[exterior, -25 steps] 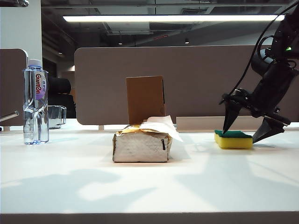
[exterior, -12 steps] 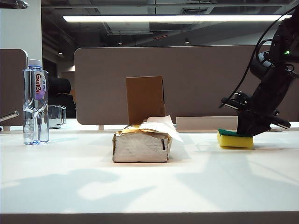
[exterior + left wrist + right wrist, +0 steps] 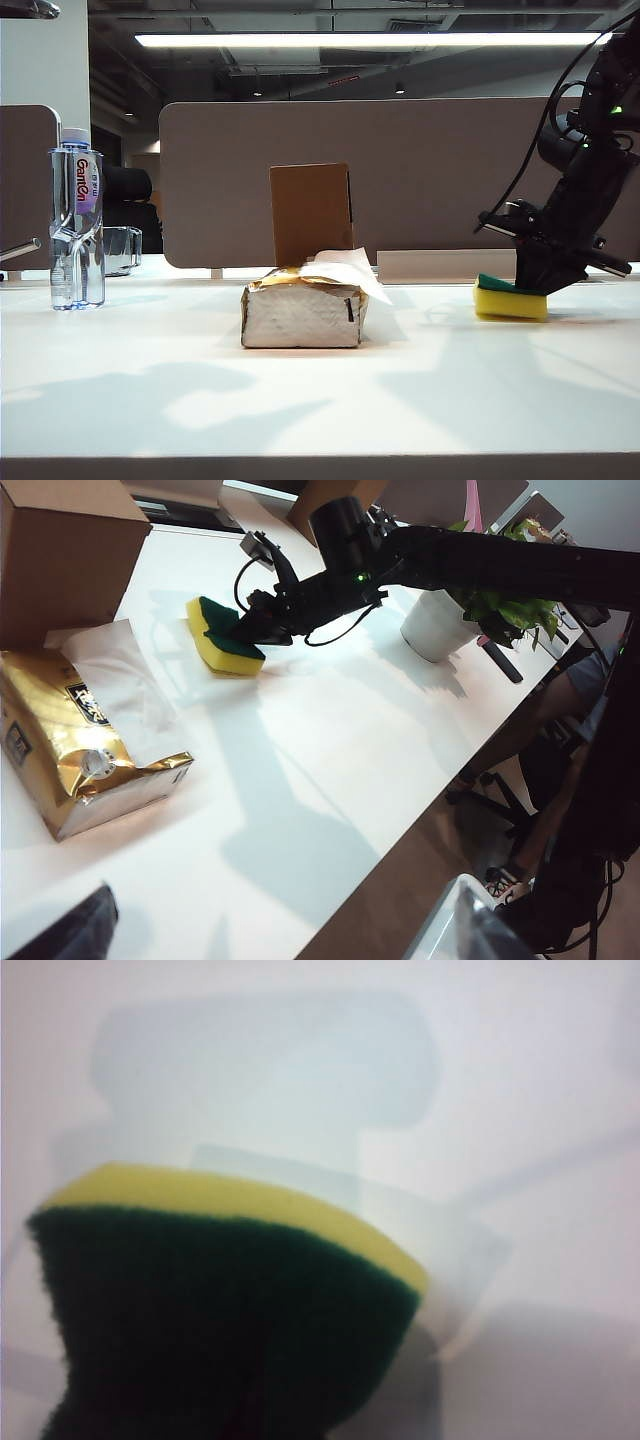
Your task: Move the sponge from right to left to wipe the table, avoiding obstacles on the table, and finally reaching the bottle of mineral water.
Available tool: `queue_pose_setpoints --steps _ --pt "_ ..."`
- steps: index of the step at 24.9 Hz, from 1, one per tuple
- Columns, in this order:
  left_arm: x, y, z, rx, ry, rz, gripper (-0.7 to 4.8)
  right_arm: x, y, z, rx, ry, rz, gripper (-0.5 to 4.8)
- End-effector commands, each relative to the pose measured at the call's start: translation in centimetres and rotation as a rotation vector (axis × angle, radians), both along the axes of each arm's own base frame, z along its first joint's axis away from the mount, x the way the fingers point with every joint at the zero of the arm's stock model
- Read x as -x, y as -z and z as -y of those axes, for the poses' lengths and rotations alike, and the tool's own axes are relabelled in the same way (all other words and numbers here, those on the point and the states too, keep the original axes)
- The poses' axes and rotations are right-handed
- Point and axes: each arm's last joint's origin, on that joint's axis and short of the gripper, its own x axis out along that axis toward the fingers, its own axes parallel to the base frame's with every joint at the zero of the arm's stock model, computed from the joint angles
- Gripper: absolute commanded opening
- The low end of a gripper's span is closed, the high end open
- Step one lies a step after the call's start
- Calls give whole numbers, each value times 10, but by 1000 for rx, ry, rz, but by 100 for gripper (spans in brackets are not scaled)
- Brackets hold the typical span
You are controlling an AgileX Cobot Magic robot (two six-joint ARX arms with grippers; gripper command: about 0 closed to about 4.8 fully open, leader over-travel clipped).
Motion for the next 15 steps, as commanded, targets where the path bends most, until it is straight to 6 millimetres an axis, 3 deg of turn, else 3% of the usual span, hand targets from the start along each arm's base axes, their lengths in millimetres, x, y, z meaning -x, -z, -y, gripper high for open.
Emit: queue_pose_setpoints --steps 1,10,15 --pt "0 -3 0 2 8 23 434 14 12 2 37 7 -154 -6" --pt "1 -4 0 5 16 23 434 42 7 3 37 8 -90 -6" --pt "1 -4 1 14 39 23 434 77 23 4 18 44 -104 -6"
